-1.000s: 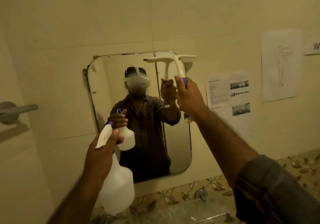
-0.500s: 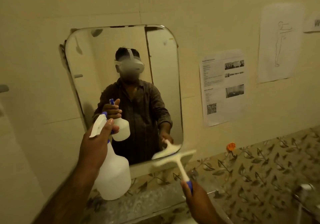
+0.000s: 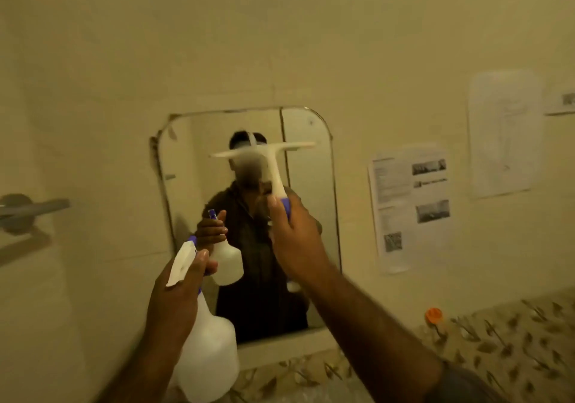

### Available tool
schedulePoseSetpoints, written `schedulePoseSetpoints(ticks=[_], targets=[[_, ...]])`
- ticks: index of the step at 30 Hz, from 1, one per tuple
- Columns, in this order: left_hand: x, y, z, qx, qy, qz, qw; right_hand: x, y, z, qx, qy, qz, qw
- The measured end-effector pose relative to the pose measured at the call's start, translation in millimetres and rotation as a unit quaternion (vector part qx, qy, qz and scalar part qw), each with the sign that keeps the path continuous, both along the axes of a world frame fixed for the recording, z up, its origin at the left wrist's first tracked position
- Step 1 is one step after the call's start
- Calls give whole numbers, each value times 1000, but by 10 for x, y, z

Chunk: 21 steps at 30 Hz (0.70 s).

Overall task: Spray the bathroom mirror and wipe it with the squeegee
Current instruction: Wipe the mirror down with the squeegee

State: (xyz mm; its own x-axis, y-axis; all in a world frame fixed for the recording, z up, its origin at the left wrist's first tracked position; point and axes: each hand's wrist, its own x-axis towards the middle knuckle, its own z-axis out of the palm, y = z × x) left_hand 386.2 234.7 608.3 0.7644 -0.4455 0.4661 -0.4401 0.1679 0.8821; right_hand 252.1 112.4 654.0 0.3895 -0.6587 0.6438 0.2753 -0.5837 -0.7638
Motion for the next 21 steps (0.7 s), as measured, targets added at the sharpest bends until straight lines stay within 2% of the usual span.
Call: schedulePoseSetpoints(ticks=[5,10,13,16,21], targets=[[270,408,200,-37,-37,33,998,632,226,736,-50,40,64,996],[573,744,189,-58,-32,50,997,1087,370,794,-69,54,24,996],[747,852,136,-69,-18,55,996,1234,341,730,-79,69,-33,994],[920,899,80,-67,-16,49,996,1291,313,578,-81,18,-41,996],[1063,835,-46,-50,-5,40,998,1315,339,-236,-49,47,-55,996]])
